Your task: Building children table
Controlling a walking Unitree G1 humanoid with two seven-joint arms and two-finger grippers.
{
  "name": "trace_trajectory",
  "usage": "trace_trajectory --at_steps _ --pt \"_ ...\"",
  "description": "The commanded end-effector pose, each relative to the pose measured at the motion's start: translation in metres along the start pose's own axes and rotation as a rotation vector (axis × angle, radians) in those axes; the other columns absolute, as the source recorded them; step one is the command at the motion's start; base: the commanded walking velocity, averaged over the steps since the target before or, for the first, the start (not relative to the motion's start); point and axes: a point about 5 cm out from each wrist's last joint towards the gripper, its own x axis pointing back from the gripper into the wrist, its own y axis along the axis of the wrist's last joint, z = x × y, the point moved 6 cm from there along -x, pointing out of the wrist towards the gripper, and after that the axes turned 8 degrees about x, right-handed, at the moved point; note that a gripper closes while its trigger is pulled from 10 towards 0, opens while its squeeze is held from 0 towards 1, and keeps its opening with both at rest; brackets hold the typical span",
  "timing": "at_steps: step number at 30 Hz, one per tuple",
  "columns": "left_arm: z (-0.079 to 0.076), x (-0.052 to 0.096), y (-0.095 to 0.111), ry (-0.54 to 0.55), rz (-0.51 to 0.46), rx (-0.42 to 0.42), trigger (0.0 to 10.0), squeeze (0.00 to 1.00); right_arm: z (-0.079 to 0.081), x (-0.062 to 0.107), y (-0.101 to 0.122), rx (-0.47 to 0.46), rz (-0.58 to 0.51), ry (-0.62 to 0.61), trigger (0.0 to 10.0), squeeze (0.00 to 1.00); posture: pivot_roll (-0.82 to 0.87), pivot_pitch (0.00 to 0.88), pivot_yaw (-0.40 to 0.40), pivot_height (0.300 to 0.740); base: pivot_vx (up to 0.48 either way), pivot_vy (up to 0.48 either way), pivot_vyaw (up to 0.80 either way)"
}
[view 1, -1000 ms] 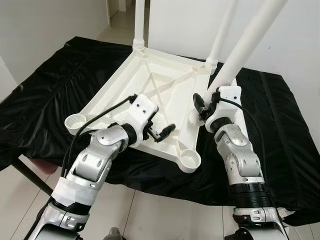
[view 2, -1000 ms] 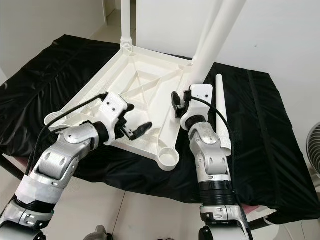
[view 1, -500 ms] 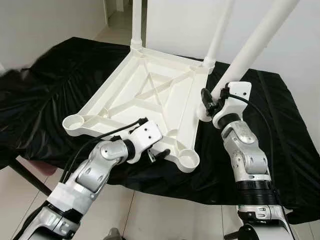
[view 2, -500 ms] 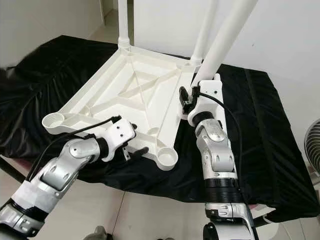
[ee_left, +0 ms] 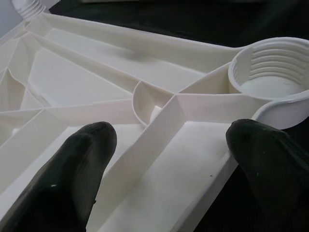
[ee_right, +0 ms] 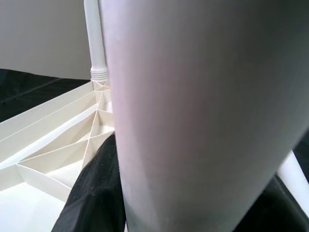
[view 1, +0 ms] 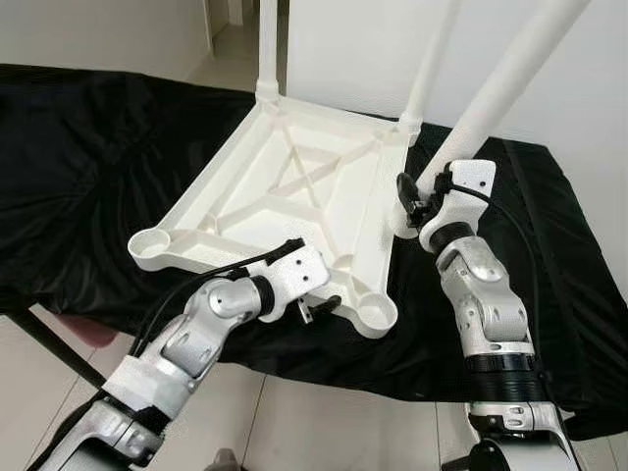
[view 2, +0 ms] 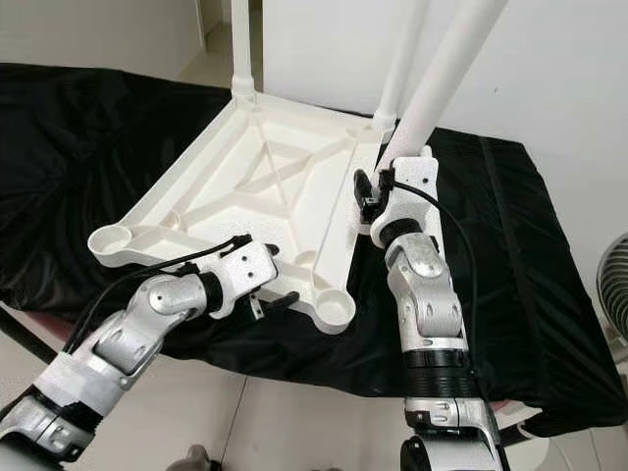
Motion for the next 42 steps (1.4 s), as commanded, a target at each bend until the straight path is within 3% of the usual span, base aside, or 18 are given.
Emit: trace_trajectory --at_steps 1,11,18,28,35,38,42 --pt "-0.011 -0.009 -0.013 -0.037 0.052 0.0 10.0 0.0 -0.008 0.001 0.009 0.01 -0.033 -0.025 10.0 0.0 0.08 0.071 -0.034 0.74 0.0 0.0 0.0" --pt "-0.01 -0.022 -0.005 -0.022 0.025 0.014 10.0 0.0 -0.008 0.005 0.01 0.002 -0.034 -0.029 10.0 0.0 0.06 0.077 -0.022 0.74 0.0 0.0 0.0" --pt "-0.017 -0.032 -0.001 -0.026 -0.006 0.041 10.0 0.0 0.003 0.016 0.003 -0.01 -0.013 0.015 10.0 0.0 0.04 0.09 -0.023 0.74 0.0 0.0 0.0" --pt "-0.013 -0.039 0.003 0.018 -0.034 0.083 10.0 0.0 0.016 0.029 0.004 -0.025 -0.028 0.07 10.0 0.0 0.03 0.102 -0.03 0.74 0.0 0.0 0.0" --pt "0.008 -0.025 0.014 0.075 -0.093 0.117 10.0 0.0 0.016 0.039 0.0 -0.02 -0.005 0.084 10.0 0.0 0.06 0.097 -0.035 0.74 0.0 0.0 0.0" --pt "0.02 -0.009 0.033 0.108 -0.203 0.185 10.0 0.0 0.02 0.048 -0.011 -0.003 0.04 0.083 10.0 0.0 0.08 0.093 -0.043 0.74 0.0 0.0 0.0" --pt "0.02 0.002 0.046 0.095 -0.275 0.235 10.0 0.0 0.024 0.054 -0.019 0.005 0.069 0.088 10.0 0.0 0.08 0.092 -0.047 0.74 0.0 0.0 0.0"
